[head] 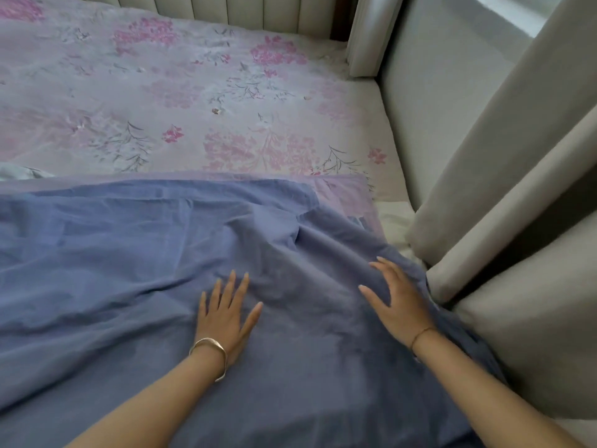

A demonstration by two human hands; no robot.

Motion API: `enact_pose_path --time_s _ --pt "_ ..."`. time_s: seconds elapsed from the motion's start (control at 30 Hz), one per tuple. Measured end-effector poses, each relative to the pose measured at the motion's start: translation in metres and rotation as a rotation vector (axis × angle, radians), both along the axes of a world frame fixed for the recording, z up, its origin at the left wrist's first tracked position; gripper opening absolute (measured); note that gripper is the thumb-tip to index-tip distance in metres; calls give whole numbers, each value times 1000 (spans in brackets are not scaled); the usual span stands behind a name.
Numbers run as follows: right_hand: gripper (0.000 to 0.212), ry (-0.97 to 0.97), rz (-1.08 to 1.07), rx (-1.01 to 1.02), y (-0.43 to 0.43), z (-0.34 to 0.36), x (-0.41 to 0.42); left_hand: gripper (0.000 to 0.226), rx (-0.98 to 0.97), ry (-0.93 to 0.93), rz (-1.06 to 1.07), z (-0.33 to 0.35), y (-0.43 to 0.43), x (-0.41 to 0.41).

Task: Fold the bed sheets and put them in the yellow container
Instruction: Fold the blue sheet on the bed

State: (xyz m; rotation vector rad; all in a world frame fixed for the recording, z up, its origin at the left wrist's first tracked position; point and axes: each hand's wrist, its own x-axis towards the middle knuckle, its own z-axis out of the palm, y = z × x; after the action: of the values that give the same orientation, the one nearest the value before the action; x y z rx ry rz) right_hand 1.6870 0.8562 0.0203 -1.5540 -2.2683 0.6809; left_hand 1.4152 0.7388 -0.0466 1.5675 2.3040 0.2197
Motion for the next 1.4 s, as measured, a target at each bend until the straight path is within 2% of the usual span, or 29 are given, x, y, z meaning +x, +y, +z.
enact_pose_path --time_s 0.2,0.3,0.37,0.43,0.5,0.53,0.57,0.6,0.67,0.73,0.77,0.8,0.87,0.93,0.97,1.0,1.07,1.1,1.17,1.23,1.3,1.37,1.4 --pt "53 192 -111 -100 82 -15 -75 93 217 -9 24 7 84 -50" --pt "53 111 -93 -88 123 -23 -93 80 233 -65 3 10 127 -72" --pt "57 60 -65 -132 145 -27 -100 66 177 -80 1 5 156 -85" --pt "63 -77 12 -151 164 -36 -107 61 86 -56 -30 -1 186 -96" --pt "79 -231 107 -153 174 -41 -111 59 34 -4 -94 -4 208 -103" --pt "85 -217 127 -147 178 -42 -111 64 35 34 -144 -2 213 -107" --pt "79 -152 104 -137 182 -38 -111 67 46 60 -197 4 217 -111" --pt "60 -58 44 -123 185 -29 -111 68 79 48 -240 10 217 -117" --pt "32 154 -22 -54 193 -10 -117 67 301 -78 -245 23 215 -135" --pt "28 247 12 60 198 6 -135 59 491 -197 -150 35 215 -164" --pt "30 248 40 71 200 9 -146 58 455 -188 -112 37 215 -181" --pt "30 201 77 64 203 6 -157 59 321 -113 -75 36 214 -198" --pt "29 47 131 31 210 -10 -171 61 -128 197 4 25 209 -228" --pt "28 -69 29 14 217 -30 -164 54 -412 396 11 17 206 -232" --pt "37 -88 -78 -15 217 -38 -154 51 -428 395 10 14 206 -225" --pt "46 -52 -209 -59 215 -43 -144 49 -375 339 8 13 209 -216" --pt "60 86 -435 -167 208 -44 -133 49 -203 101 2 10 220 -194" --pt "64 156 -487 -236 206 -44 -129 52 -137 -27 24 11 225 -182" --pt "64 231 -520 -405 203 -38 -126 56 -134 -188 34 12 235 -162" --pt "60 169 -513 -563 200 -30 -124 52 -151 -301 -17 10 239 -151" --pt "47 208 -474 -664 197 -20 -124 50 -61 -501 0 13 237 -156" --pt "33 345 -422 -657 197 -12 -124 45 32 -676 108 24 234 -177" --pt "26 376 -383 -590 197 -10 -125 43 46 -679 126 32 231 -190"
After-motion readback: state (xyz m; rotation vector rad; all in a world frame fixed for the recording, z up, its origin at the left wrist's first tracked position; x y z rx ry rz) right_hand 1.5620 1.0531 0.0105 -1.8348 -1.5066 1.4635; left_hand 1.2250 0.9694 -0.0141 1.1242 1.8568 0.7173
